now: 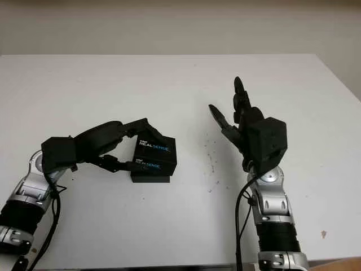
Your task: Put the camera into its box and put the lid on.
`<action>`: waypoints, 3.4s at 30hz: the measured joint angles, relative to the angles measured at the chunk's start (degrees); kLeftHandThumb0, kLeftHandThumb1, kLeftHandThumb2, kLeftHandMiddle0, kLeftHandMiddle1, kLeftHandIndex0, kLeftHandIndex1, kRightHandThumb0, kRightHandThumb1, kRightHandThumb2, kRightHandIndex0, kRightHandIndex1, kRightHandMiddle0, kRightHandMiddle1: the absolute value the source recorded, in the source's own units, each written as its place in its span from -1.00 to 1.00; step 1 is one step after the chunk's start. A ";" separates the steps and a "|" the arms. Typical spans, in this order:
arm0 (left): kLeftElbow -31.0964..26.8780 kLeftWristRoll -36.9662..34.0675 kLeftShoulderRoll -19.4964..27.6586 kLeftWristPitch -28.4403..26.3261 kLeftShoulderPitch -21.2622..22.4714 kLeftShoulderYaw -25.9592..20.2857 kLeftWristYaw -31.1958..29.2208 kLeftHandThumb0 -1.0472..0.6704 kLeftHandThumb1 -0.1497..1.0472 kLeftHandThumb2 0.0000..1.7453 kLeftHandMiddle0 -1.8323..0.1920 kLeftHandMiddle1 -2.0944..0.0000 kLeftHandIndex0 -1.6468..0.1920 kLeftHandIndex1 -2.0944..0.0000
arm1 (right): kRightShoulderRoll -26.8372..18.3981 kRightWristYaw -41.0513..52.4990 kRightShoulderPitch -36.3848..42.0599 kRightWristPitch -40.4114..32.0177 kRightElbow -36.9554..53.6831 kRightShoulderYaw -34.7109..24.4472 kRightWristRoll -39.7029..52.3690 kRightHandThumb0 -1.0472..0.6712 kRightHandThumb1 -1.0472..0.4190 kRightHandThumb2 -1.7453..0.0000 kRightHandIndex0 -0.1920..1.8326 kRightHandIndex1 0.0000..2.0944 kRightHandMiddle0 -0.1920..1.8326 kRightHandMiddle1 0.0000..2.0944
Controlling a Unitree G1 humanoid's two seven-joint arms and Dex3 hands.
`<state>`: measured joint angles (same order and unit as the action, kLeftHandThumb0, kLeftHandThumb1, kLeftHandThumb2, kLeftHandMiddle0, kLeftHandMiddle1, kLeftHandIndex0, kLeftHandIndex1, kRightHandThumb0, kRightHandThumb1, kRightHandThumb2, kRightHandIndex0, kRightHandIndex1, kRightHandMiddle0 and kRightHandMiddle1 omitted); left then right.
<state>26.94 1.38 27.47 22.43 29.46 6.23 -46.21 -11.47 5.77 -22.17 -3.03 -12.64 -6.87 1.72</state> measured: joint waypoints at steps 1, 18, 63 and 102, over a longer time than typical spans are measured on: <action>-0.30 0.14 0.33 -0.05 0.00 0.06 -0.25 -0.20 0.70 -0.43 0.48 -1.00 0.23 -1.00 | -0.10 0.08 -0.03 0.06 -0.10 -0.06 -0.02 -0.36 -1.00 0.76 -0.89 -0.95 -0.86 -0.95; -4.39 1.72 1.90 -4.50 -0.17 0.41 -0.69 -0.16 0.51 -0.22 0.86 -1.00 0.25 -1.00 | -0.42 0.84 -0.48 -0.99 -0.33 -0.35 0.94 -0.34 -1.00 0.73 -0.92 -0.96 -0.88 -0.96; -41.27 19.55 17.68 -37.12 -4.84 7.62 -11.02 -0.66 1.00 -0.82 0.73 0.94 0.45 0.09 | -0.66 0.76 -1.59 -0.97 -0.48 -0.29 0.55 -0.31 -1.00 0.73 -0.93 -0.95 -0.91 -0.95; -38.30 13.39 11.06 -27.91 -6.72 -4.46 14.67 -0.63 1.00 -0.83 0.79 0.95 0.81 0.90 | -0.37 0.89 -2.27 -2.02 -1.41 1.22 0.44 -0.30 -1.00 0.73 -0.94 -0.95 -0.91 -0.94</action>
<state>-11.36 14.77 38.54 -5.48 22.73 1.77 -31.55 -11.84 6.67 -24.44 -5.05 -14.06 -5.65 2.16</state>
